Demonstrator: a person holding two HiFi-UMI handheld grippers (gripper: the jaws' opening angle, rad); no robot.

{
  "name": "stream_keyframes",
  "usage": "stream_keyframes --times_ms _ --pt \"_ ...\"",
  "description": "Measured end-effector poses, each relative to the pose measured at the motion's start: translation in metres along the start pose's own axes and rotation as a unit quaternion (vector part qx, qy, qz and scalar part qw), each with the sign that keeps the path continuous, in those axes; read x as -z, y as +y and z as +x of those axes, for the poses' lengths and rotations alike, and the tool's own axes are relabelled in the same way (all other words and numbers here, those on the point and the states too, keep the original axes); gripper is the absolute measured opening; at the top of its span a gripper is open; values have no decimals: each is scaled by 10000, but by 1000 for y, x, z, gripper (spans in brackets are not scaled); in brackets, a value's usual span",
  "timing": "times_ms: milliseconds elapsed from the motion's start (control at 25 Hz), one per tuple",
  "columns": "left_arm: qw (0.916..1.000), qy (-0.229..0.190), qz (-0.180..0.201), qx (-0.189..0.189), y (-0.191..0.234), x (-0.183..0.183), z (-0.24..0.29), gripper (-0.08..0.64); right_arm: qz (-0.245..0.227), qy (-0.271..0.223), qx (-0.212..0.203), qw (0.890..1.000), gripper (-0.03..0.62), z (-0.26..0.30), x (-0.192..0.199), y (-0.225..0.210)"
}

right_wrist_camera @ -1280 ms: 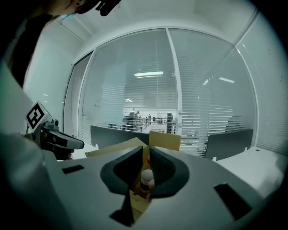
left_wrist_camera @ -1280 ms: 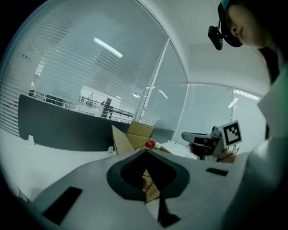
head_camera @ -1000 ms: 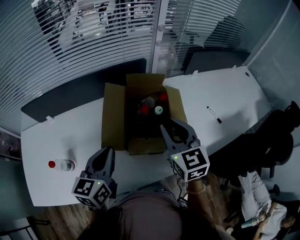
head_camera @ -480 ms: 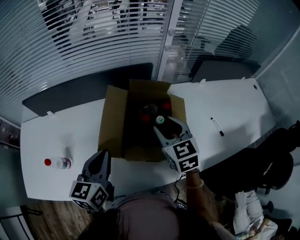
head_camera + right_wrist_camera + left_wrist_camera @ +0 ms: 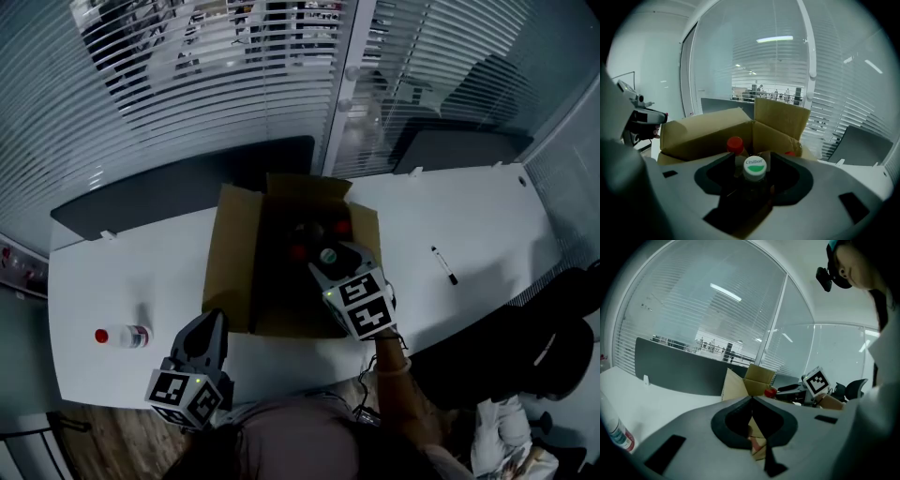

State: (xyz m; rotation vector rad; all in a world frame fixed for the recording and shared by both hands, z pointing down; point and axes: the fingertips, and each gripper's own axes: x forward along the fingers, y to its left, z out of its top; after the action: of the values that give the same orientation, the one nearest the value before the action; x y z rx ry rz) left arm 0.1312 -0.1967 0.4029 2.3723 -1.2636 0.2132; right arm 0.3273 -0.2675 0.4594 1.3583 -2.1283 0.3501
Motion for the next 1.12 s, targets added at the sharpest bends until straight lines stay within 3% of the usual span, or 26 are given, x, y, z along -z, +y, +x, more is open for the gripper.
stream_keyframes --times_ms 440,680,1120 --pt "9999 22 2 122 -1 2 4 9 -636 1110 18 9918 195 11 17 1" --pt "9998 -77 -19 172 3 3 -3 9 -421 1013 -139 9939 176 9 15 6" --pt "9994 -93 39 321 4 3 -28 9 -160 426 208 9987 175 -32 -8 13"
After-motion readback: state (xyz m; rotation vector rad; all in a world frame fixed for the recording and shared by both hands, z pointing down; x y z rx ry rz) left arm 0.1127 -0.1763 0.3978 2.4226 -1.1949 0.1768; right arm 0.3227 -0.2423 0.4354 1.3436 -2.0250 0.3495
